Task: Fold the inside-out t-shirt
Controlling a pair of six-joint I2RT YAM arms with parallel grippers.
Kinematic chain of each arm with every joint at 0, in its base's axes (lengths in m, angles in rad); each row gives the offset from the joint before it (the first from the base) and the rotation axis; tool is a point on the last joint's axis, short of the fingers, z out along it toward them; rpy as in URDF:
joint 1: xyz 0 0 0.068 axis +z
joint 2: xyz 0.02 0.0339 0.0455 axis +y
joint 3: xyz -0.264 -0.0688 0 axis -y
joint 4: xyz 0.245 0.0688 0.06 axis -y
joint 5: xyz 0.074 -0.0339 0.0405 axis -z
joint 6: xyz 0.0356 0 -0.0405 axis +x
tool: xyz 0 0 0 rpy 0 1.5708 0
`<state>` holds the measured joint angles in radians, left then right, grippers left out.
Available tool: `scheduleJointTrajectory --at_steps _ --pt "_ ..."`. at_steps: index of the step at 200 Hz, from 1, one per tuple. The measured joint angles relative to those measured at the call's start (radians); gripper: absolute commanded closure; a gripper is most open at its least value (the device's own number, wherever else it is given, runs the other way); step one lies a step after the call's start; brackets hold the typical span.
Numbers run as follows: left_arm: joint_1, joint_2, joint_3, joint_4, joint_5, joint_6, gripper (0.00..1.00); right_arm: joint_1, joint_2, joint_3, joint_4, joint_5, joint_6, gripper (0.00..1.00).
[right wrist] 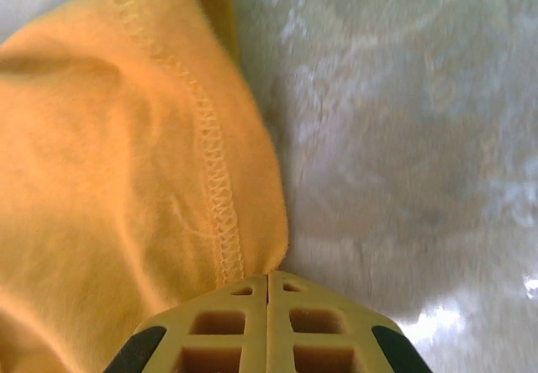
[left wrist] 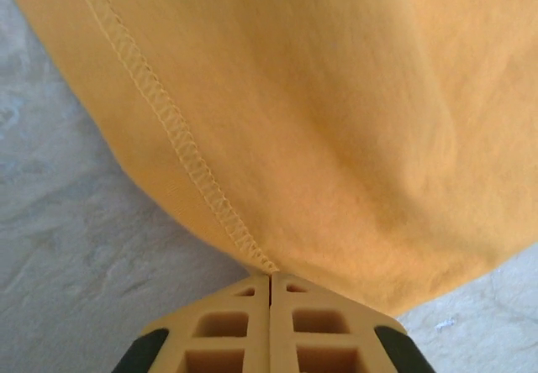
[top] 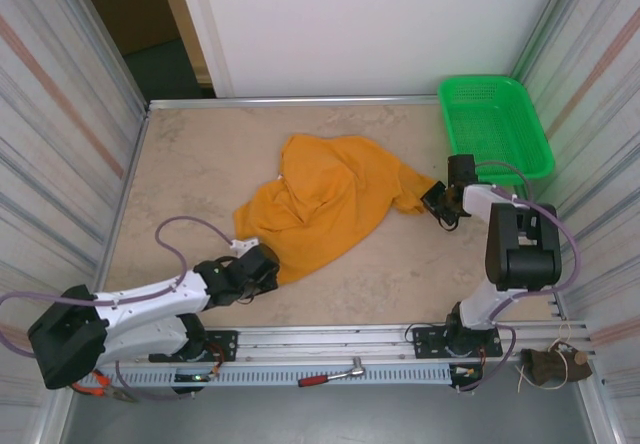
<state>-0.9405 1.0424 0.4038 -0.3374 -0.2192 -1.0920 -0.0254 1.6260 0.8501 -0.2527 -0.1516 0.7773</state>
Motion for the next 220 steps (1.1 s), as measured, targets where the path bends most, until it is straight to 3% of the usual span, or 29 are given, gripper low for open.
scheduleJointTrajectory --at_steps 31,49,72,95,119,164,220 --pt "0.059 -0.094 0.103 -0.076 -0.017 0.063 1.00 0.011 -0.219 -0.037 -0.041 -0.004 0.000 1.00" --pt "0.153 -0.183 0.204 -0.105 -0.007 0.129 1.00 0.011 -0.360 -0.007 -0.074 -0.006 -0.001 1.00" --pt "0.396 -0.243 0.370 -0.117 0.085 0.224 1.00 0.003 -0.444 0.140 -0.139 -0.010 -0.011 1.00" --pt "0.670 -0.187 0.595 -0.133 0.220 0.307 1.00 -0.029 -0.453 0.360 -0.179 -0.033 -0.031 1.00" --pt "0.823 -0.075 0.838 -0.130 0.336 0.360 1.00 -0.067 -0.454 0.570 -0.206 -0.061 -0.039 1.00" --pt "0.885 0.007 1.095 -0.130 0.448 0.385 1.00 -0.107 -0.498 0.776 -0.234 -0.106 -0.045 1.00" --pt "0.886 -0.021 1.123 -0.127 0.508 0.366 1.00 -0.104 -0.590 0.819 -0.249 -0.146 -0.045 1.00"
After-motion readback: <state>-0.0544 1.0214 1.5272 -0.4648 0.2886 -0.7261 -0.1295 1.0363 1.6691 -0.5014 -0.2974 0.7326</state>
